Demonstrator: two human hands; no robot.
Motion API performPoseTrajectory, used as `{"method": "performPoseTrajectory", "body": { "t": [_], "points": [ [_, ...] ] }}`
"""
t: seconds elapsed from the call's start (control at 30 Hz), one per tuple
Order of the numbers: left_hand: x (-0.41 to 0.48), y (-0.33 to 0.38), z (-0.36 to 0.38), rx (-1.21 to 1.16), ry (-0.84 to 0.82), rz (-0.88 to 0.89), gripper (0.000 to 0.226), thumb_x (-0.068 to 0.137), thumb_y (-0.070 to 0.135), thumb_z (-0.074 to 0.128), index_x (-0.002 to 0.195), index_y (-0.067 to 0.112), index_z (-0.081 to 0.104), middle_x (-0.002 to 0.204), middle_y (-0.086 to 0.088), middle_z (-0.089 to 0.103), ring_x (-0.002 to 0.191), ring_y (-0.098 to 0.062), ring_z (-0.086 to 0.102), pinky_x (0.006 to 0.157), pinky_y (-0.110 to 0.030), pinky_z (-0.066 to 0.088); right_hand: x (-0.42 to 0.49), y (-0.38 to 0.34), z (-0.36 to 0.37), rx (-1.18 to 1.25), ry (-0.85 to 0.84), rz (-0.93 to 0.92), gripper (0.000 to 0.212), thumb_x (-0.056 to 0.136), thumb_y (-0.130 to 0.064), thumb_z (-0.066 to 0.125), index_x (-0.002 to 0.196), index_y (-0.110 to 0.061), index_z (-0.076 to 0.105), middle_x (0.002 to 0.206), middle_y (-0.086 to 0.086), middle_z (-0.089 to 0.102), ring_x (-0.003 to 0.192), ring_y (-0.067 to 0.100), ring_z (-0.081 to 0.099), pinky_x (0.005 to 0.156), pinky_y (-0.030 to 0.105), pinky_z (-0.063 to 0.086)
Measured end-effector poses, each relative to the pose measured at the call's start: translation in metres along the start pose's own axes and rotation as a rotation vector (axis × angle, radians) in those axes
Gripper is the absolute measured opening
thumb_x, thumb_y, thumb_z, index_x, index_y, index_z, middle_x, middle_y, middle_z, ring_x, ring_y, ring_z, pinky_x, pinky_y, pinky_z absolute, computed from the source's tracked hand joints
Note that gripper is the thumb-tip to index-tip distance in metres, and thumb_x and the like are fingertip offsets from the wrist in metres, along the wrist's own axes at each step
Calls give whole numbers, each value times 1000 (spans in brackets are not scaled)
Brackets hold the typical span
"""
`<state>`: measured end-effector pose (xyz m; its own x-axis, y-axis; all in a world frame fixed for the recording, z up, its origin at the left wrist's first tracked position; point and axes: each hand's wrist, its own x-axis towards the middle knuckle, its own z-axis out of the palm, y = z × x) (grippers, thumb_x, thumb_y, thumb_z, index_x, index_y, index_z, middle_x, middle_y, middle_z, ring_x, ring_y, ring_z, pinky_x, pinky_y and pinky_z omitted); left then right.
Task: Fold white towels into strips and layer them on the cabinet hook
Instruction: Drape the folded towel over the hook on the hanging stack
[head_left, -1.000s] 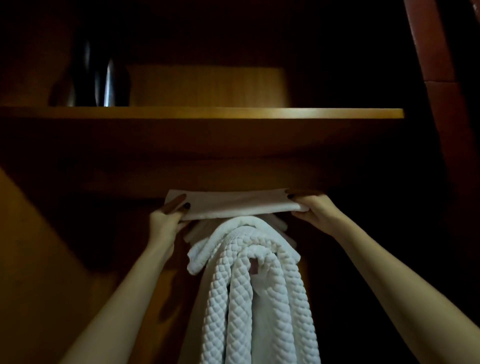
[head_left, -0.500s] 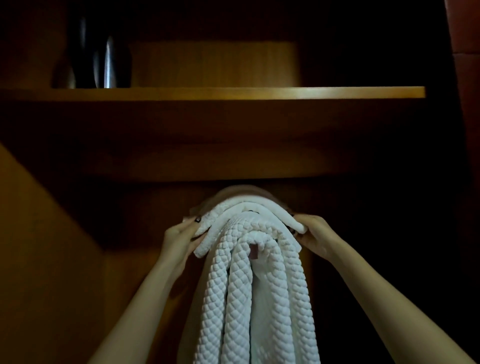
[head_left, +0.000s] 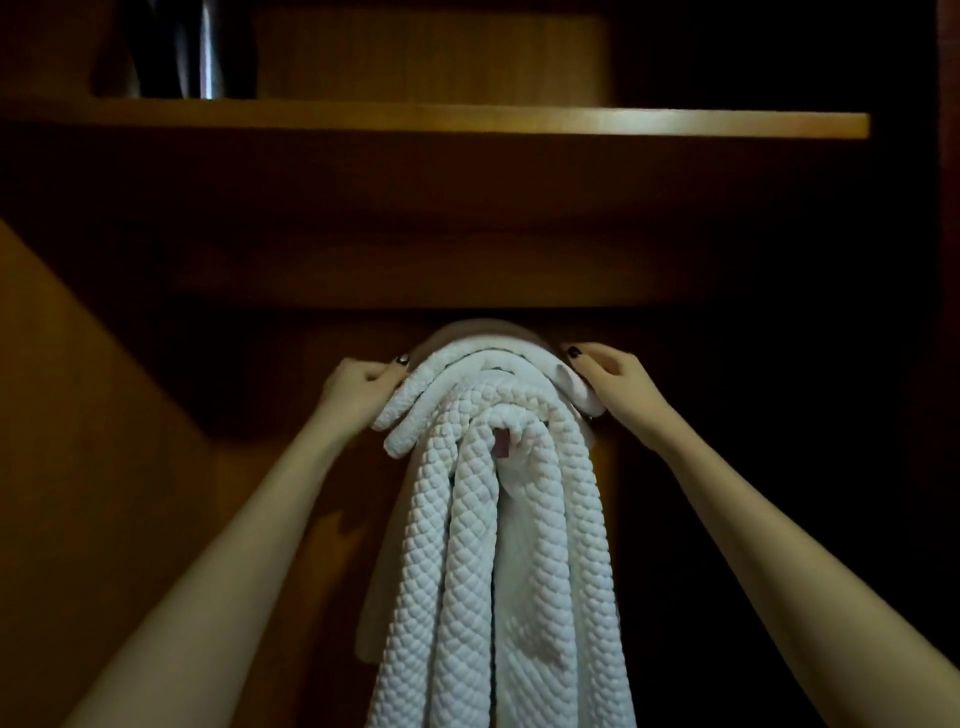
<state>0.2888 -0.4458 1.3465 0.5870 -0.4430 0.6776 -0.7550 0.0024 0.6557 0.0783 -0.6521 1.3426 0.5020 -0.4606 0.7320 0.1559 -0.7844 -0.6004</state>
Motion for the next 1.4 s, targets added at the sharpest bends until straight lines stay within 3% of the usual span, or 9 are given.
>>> {"method": "performPoseTrajectory", "body": {
  "t": [0.13, 0.4, 0.5, 0.6, 0.77, 0.9, 1.0, 1.17, 1.4],
  "points": [
    [5, 19, 15, -39, -237, 203, 32, 101, 30, 48, 130, 22, 59, 116, 13, 58, 107, -4, 55, 83, -14, 42, 4, -13, 12, -60, -155, -17, 31, 101, -42, 46, 129, -36, 56, 117, -23, 60, 106, -9, 58, 81, 11, 48],
    [10, 15, 31, -280, -364, 37, 36, 101, 52, 37, 94, 48, 72, 93, 24, 73, 89, 4, 68, 64, -8, 50, -3, -10, 17, -135, -155, -1, 47, 106, -42, 27, 110, -16, 66, 108, 3, 65, 101, 19, 60, 88, 23, 43],
    [11, 15, 36, -272, -374, 76, 34, 104, 44, 35, 97, 42, 68, 88, 27, 72, 88, 9, 66, 65, -5, 48, -10, -8, 23, -129, -152, -25, 57, 108, -34, 24, 107, 10, 59, 106, 27, 62, 100, 41, 57, 84, 27, 50],
    [8, 12, 40, -254, -405, 133, 30, 105, 39, 32, 113, 39, 61, 103, 27, 67, 99, 14, 61, 80, -5, 46, -17, -15, 27, -150, -190, 16, 53, 108, -33, 26, 110, 8, 59, 115, 16, 61, 108, 28, 55, 101, 50, 43],
    [-2, 28, 24, -183, -380, 168, 39, 105, 34, 34, 135, 19, 53, 134, -5, 57, 123, -17, 53, 110, -35, 38, -22, -42, 8, -141, -208, 95, 38, 106, -35, 36, 98, -13, 65, 93, 4, 68, 80, 14, 64, 75, 31, 52],
    [-42, 51, 15, -113, -214, 330, 35, 104, 31, 40, 131, 19, 58, 129, 2, 58, 119, -11, 53, 97, -18, 39, -40, -62, -2, -264, -148, 106, 35, 104, -43, 38, 109, -20, 63, 109, 3, 66, 99, 16, 60, 93, 35, 46],
    [-83, 73, 25, 6, -105, 527, 32, 102, 17, 47, 131, 8, 59, 135, -5, 55, 127, -16, 48, 102, -18, 32, -80, -72, -4, -428, -132, 25, 48, 103, -42, 40, 144, -17, 47, 147, 9, 45, 136, 22, 40, 112, 39, 34],
    [-178, 85, 62, -43, -74, 667, 31, 100, 14, 50, 129, 9, 61, 136, -3, 55, 133, -14, 44, 111, -24, 33, -190, -72, -24, -556, -135, 68, 54, 100, -38, 49, 149, -20, 36, 152, 10, 33, 141, 27, 26, 117, 40, 25],
    [-339, 82, 180, -71, -563, 550, 41, 101, 24, 50, 140, 14, 49, 147, -5, 44, 141, -19, 32, 113, -25, 19, -405, -29, -118, -659, -142, 530, 59, 98, -33, 55, 151, -23, 31, 153, 10, 32, 142, 26, 27, 113, 36, 30]
  ]
}}
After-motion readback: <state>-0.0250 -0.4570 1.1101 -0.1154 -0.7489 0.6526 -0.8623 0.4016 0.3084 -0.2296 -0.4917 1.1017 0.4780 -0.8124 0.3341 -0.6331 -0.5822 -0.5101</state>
